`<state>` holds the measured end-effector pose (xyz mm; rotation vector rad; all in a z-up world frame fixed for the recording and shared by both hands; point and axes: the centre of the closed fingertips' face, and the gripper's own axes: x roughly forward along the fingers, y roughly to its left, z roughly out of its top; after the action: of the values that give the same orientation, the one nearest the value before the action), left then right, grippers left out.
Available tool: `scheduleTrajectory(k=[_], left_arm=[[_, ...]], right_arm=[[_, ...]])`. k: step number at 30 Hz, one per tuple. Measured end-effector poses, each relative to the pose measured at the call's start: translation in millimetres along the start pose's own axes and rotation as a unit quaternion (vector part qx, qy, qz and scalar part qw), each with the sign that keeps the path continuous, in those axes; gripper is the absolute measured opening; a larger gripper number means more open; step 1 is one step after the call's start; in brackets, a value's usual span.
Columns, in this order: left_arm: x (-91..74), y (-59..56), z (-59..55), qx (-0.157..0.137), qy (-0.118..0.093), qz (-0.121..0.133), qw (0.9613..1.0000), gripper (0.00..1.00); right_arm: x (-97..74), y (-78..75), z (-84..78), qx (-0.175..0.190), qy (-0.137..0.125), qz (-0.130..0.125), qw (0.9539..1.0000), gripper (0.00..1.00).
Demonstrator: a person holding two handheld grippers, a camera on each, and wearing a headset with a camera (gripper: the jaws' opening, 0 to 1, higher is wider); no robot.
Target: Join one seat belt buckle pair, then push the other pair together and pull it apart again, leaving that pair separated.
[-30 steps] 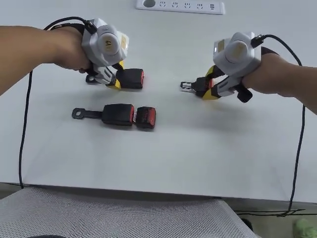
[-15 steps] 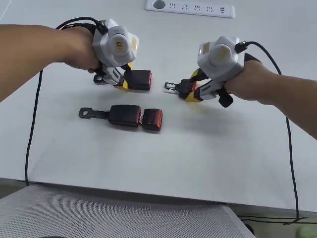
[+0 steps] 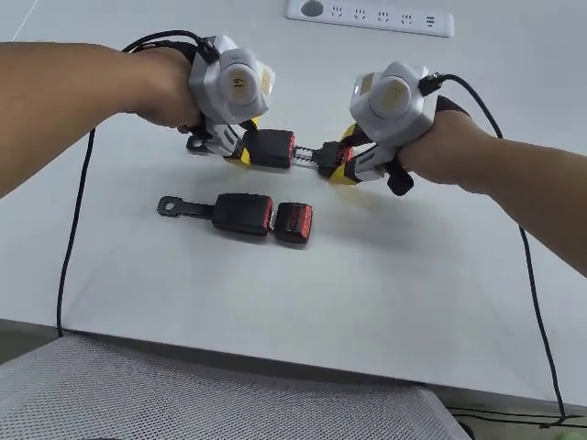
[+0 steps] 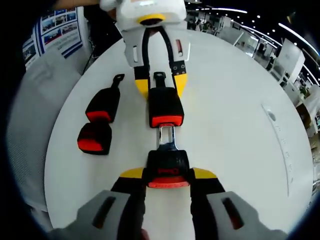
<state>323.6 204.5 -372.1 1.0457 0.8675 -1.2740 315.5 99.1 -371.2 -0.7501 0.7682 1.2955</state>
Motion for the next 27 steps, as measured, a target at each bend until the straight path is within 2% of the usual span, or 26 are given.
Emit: scheduleTrajectory(k=[7,10,14,16,27], left_arm=[[-0.7,-1.0,-0.2,0.001,0.001,-0.001,1.0,0.31],[0.0,-0.5,-1.1,0.002,0.002,0.0,1.0,0.31],[-0.1,-1.0,0.0,0.006,0.003,-0.001,1.0,0.31],[0.6,-0.1,-0.9,0.007,0.003,-0.002,1.0,0.31],[-0.9,-0.9,0.6,0.008,-0.011,-0.004,0.9999,0.3]], right_arm=[[1.3,-1.1,0.5,-0.011,0.009,0.002,0.9999,0.34],[0.8,0.2,6.1,-0.014,0.001,-0.002,0.9999,0.34],[6.5,-0.6,9.8,-0.038,0.005,-0.008,0.9992,0.34],[6.5,-1.4,12.7,-0.029,-0.003,-0.004,0.9996,0.34],[7.9,0.3,14.8,-0.031,-0.016,0.007,0.9994,0.33]])
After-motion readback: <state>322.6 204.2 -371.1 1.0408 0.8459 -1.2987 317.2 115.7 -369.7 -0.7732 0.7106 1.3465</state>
